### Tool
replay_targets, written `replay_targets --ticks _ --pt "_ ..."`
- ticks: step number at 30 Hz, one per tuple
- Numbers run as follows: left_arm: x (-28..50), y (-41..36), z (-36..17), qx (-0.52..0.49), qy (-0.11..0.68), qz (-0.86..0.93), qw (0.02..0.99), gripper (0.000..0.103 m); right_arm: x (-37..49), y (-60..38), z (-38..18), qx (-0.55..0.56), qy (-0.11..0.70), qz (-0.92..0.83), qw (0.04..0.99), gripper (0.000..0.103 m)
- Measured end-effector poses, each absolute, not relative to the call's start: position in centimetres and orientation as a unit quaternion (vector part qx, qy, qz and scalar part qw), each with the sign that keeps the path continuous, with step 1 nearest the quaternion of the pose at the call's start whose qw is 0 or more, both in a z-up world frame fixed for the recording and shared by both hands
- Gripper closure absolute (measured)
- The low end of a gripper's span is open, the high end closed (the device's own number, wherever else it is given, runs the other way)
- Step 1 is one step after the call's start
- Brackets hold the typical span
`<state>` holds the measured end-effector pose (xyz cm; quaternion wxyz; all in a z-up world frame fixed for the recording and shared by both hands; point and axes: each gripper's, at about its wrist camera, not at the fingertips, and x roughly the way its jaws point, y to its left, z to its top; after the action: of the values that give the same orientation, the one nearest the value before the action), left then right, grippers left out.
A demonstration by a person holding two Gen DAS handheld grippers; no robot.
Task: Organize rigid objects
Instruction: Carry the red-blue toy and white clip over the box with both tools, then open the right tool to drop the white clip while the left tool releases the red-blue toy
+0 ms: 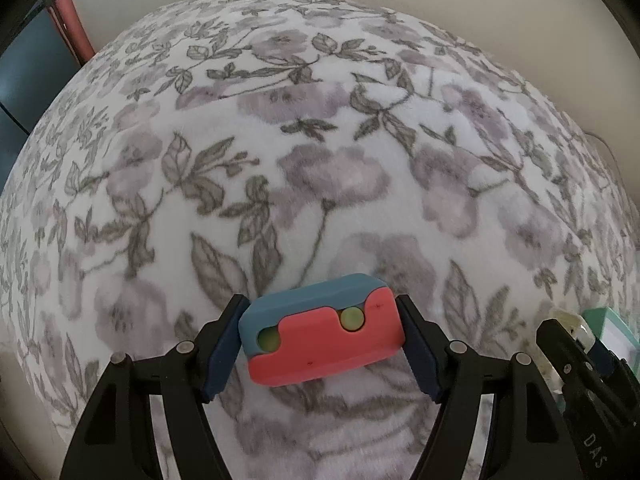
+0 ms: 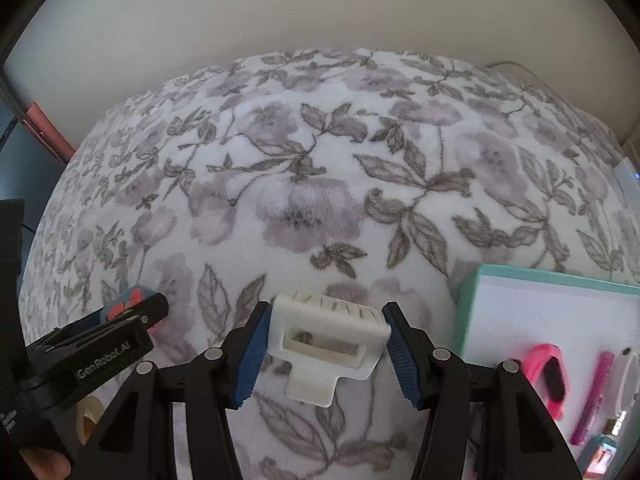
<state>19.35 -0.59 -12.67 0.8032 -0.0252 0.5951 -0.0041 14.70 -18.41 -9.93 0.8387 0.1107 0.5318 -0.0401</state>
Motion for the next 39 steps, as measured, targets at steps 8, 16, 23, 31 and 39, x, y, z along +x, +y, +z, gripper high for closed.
replay_targets --ticks 8,16,23,31,39 --pt "15.3 -2.8 -7.5 -0.018 0.573 -0.028 0.819 0.029 10.1 -19.9 -6.5 0.123 0.507 -0.048 0.852 0.044" --pt "10.9 -8.4 -3.2 0.003 0.548 -0.096 0.831 0.028 3.6 -24.2 -4.0 0.142 0.493 -0.108 0.851 0.044" --pt "6.6 -14.1 -2.3 0.036 0.544 -0.151 0.825 0.028 -1.5 -30.1 -3.9 0.190 0.491 -0.180 0.831 0.044" --pt "3.4 -19.9 -3.7 0.073 0.556 -0.198 0.804 0.028 -4.6 -34.6 -5.5 0.224 0.503 -0.233 0.802 0.044" --pt "3.1 -21.3 -5.8 0.048 0.580 -0.220 0.783 0.028 -5.2 -36.1 -7.1 0.230 0.518 -0.248 0.786 0.044"
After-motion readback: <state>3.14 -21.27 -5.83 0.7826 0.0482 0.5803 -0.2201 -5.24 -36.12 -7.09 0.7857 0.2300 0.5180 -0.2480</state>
